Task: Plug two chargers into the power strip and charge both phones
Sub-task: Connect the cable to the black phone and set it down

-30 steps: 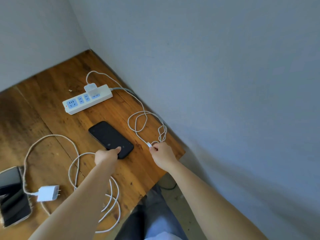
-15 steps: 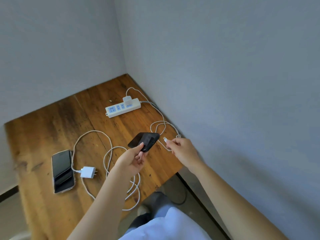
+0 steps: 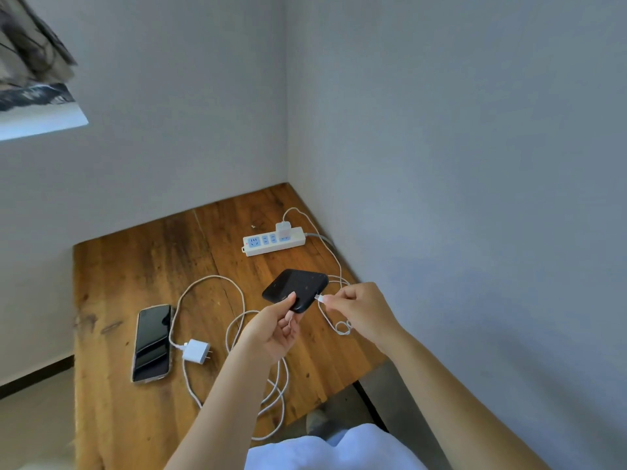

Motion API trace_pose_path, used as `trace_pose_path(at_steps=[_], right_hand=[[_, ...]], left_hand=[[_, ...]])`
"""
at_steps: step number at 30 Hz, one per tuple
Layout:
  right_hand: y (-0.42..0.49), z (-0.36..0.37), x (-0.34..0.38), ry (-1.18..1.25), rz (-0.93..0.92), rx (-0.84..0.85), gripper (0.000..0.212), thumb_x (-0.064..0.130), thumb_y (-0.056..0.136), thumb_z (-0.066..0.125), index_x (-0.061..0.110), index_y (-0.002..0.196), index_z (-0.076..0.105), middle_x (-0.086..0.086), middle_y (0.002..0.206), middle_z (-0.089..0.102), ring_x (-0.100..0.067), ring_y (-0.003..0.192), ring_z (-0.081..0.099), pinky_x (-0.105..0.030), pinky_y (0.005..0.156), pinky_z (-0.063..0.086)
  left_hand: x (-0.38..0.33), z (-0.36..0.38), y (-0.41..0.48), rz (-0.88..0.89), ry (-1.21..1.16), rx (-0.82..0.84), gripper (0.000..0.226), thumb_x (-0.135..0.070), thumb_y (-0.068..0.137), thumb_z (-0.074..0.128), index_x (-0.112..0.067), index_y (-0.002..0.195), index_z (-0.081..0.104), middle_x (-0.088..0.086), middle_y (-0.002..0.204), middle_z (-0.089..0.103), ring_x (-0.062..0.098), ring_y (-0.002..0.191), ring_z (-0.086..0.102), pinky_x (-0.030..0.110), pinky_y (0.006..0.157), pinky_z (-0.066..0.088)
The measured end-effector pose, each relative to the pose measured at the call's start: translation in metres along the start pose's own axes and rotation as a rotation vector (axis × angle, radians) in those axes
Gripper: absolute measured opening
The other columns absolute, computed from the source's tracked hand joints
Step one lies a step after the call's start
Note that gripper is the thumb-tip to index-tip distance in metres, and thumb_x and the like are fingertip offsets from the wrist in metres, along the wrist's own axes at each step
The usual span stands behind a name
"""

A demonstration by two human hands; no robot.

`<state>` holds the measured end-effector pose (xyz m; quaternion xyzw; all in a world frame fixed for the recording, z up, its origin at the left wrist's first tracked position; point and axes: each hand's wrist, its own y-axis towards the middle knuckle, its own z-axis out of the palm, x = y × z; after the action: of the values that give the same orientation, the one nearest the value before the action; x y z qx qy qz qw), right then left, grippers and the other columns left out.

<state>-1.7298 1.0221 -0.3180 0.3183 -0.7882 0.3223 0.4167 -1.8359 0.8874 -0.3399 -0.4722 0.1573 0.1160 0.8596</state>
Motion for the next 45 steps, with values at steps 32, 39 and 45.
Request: trace_pose_path(at_steps=[32,39,45], right_hand=[[0.037,0.004,-0.001,-0.046,0.101,-0.033,0.030,0.031,0.085,0.067,0.006,0.069,0.070,-0.002,0.056,0.061,-0.012,0.055,0.060,-0.019,0.056,0.045],[0.038,0.006,0.001,0.015,0.140,-0.051,0.027,0.033,0.085,0.067,0.011,0.071,0.072,0.001,0.060,0.063,-0.013,0.060,0.061,-0.019,0.056,0.043],[0.040,0.001,-0.002,0.074,0.192,0.063,0.025,0.034,0.087,0.065,0.015,0.071,0.072,0.006,0.060,0.062,-0.009,0.063,0.057,-0.026,0.067,0.048]], left_hand=[[-0.019,0.021,0.017,0.092,0.124,-0.141,0.033,-0.011,0.078,0.075,0.001,0.105,0.061,0.010,0.056,0.068,0.009,0.039,0.055,0.014,0.037,0.043],[-0.025,0.024,0.023,0.095,0.179,-0.178,0.034,-0.011,0.078,0.075,0.001,0.106,0.060,0.010,0.055,0.068,0.009,0.038,0.055,0.014,0.037,0.042],[-0.031,0.023,0.027,0.136,0.228,-0.162,0.034,-0.012,0.078,0.075,0.001,0.106,0.061,0.012,0.071,0.068,0.011,0.046,0.056,0.015,0.044,0.044]])
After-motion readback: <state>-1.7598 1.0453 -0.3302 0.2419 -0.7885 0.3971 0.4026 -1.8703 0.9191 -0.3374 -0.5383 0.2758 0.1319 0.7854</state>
